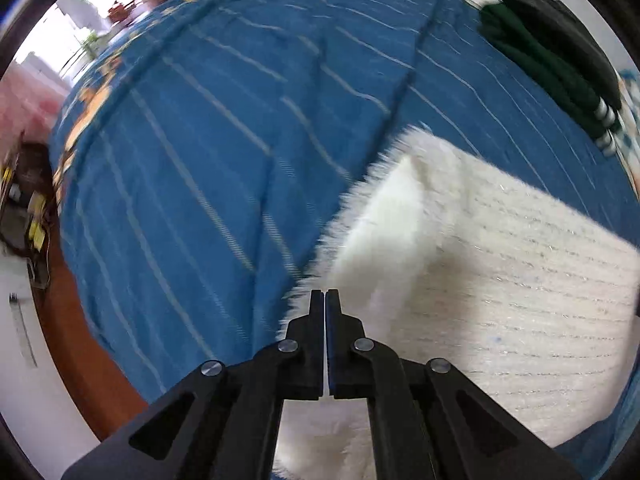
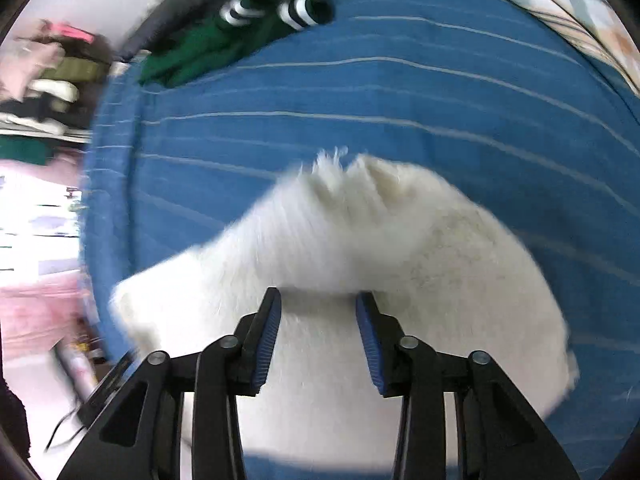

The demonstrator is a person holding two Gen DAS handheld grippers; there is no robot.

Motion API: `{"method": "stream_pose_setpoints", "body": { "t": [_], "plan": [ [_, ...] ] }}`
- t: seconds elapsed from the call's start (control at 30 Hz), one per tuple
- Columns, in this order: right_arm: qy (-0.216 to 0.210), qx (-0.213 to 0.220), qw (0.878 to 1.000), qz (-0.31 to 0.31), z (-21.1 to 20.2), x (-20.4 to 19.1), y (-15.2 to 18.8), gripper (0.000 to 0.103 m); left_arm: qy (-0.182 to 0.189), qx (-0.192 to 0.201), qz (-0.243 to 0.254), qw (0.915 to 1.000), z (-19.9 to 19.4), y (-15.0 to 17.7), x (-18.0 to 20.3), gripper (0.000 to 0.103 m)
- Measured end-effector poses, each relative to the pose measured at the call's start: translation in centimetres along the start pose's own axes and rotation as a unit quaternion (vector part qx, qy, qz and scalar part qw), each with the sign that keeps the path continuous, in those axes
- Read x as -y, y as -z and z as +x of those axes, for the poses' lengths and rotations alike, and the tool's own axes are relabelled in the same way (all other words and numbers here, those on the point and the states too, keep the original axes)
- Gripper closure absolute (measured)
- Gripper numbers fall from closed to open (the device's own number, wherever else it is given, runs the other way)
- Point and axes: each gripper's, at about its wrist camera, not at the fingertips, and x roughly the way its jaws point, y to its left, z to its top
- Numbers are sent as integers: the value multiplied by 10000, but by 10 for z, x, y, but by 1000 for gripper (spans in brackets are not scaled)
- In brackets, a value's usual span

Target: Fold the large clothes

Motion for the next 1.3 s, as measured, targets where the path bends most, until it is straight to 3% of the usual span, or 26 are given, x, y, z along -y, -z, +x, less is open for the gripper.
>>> {"method": "stream_pose_setpoints", "body": {
  "t": [0.1, 0.17, 0.23, 0.3, 0.33, 0.37, 0.4, 0.5, 0.57, 0.63, 0.7, 0.8, 0.9, 0.93, 1.0, 1.03, 1.07, 1.1, 1.17, 1.2, 1.3],
  "plan": [
    [439, -215, 9985, 249, 62, -6, -27, 66, 170, -20, -42, 9998, -11, 1, -3, 100],
    [651, -176, 9976, 169, 67, -13, -35, 65, 91, 87, 34, 9999, -22, 0, 0, 99],
    [793, -453, 9957, 138, 64, -22, -42, 65, 106, 230, 181, 9995, -33, -3, 10, 98],
    [573, -594, 9961, 297, 40, -21, -46, 65, 203, 311, 266, 9990, -38, -5, 24, 88],
    [438, -533, 9973, 266, 31, -27, -47, 65, 242, 357, 322, 9986, -38, -6, 28, 56],
    [165, -382, 9990, 175, 13, -30, -42, 65, 294, 402, 380, 9980, -40, -8, 35, 11],
    [2, -327, 9994, 84, 1, -34, -36, 65, 347, 463, 412, 9975, -41, -10, 40, 2],
    [-219, -583, 9979, -152, 3, -49, -19, 65, 366, 619, 565, 9958, -43, -11, 60, 2],
    [-68, -1044, 9938, -375, 39, -61, -7, 66, 362, 617, 636, 9954, -41, -10, 70, 2],
    [417, -1046, 9919, -587, 76, -66, -3, 66, 327, 653, 727, 9947, -44, -6, 86, 2],
    [490, -805, 9946, -434, 87, -69, -13, 66, 279, 668, 905, 9933, -45, -3, 101, 2],
    [645, -894, 9928, -471, 84, -79, -25, 65, 378, 670, 1155, 9903, -53, -3, 126, 2],
    [32, -970, 9951, -174, 54, -75, -32, 65, 617, 578, 1347, 9873, -62, -3, 152, 2],
    [-420, -683, 9968, 22, 24, -62, -34, 65, 698, 571, 1399, 9861, -64, -3, 160, 2],
    [-649, -165, 9976, 151, -16, -41, -34, 50, 877, 557, 1490, 9834, -68, -5, 181, 2],
    [-682, 106, 9974, 208, -34, -26, -36, 32, 951, 552, 1526, 9822, -67, -6, 192, 2],
    [-675, 387, 9965, 296, -49, -8, -38, 25, 1018, 574, 1572, 9806, -66, -5, 203, 2],
    [-648, 543, 9958, 349, -56, 6, -40, 25, 1029, 590, 1623, 9796, -63, -6, 211, 2],
    [-552, 520, 9965, 341, -48, 34, -48, 25, 979, 572, 1769, 9777, -55, -6, 230, 2],
    [-551, 313, 9977, 236, -34, 42, -55, 25, 939, 563, 1840, 9768, -50, -6, 238, 2],
    [-763, -143, 9954, -560, -3, 37, -61, 30, 696, 472, 2029, 9756, -30, -6, 255, 2]
  ]
}}
